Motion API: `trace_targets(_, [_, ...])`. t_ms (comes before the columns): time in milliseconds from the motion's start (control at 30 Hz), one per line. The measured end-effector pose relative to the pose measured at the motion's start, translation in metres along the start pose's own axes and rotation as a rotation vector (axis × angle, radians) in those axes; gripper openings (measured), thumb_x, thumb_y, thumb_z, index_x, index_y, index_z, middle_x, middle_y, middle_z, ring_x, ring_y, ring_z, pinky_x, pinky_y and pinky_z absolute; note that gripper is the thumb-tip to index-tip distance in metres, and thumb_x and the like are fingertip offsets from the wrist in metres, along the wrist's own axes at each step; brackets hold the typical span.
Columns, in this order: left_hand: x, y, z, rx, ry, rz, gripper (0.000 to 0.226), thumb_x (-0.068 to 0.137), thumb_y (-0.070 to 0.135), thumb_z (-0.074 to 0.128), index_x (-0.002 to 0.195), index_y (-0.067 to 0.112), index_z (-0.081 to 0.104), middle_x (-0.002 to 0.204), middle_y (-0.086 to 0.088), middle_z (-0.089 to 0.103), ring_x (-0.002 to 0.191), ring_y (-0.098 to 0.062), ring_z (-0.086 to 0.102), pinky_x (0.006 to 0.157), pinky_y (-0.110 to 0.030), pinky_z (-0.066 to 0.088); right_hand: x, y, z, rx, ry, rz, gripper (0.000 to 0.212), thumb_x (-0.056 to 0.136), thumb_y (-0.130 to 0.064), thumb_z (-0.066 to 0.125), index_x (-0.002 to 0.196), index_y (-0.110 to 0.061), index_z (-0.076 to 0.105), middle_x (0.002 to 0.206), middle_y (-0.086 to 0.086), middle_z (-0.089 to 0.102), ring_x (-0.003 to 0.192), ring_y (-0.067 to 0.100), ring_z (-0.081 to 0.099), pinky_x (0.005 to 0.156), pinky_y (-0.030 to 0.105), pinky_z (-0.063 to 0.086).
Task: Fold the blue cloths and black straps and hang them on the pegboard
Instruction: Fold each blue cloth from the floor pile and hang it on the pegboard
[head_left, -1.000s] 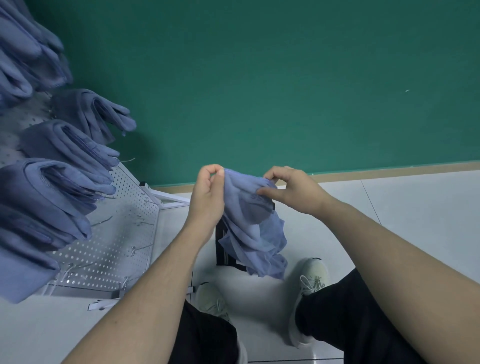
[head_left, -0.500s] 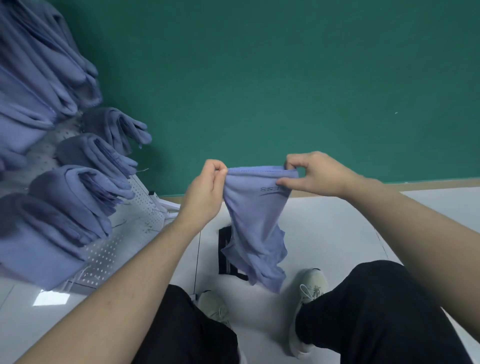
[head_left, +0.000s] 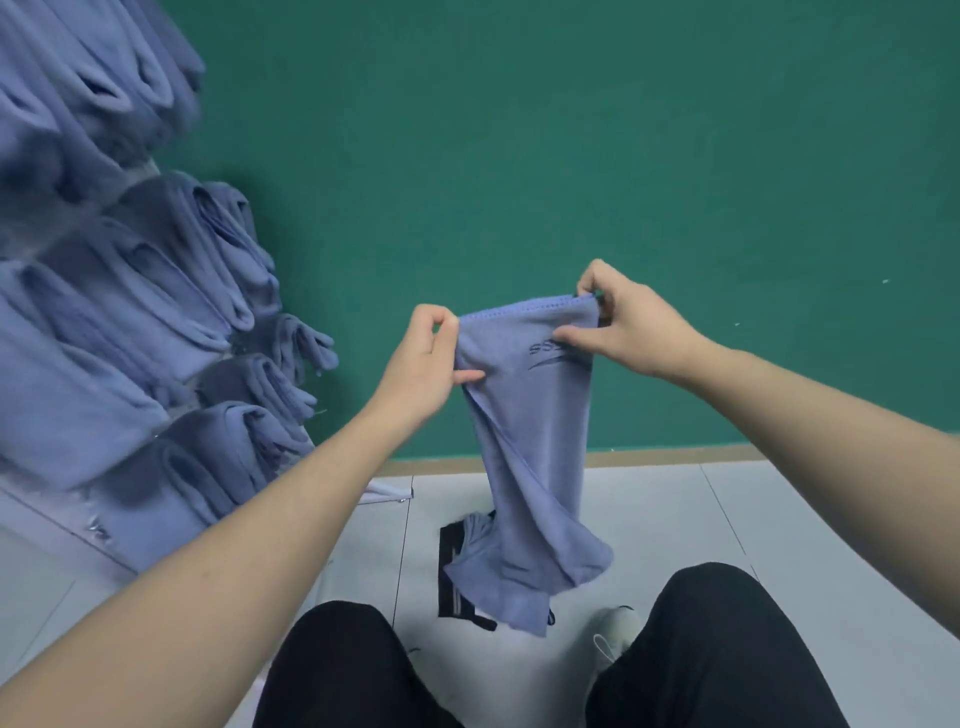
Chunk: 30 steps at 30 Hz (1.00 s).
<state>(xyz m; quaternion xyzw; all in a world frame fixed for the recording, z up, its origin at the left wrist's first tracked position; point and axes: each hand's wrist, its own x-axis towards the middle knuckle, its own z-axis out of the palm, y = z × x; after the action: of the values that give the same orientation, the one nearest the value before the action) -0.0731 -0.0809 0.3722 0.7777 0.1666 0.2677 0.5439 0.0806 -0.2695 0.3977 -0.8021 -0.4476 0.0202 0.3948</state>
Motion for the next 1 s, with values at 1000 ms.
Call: trace_targets(1000, [-0.044,0.104,-0.014,-0.543,-0.14,-0.215,0.025,0.101,0.036,0.057,0.115,0.018,0.065,0.101,0.005,0.076,0.084,-0.01,0.071,0.072,-0.026,0.055,-0.006,-0.124,-0.04,0.571,0.1,0.364,0.019,0.103,-0.036,0.042,0.101,-0.021,0.054,0.105,0.003,0.066,0.088,0.018,0.065,0.086,0.041,0.056])
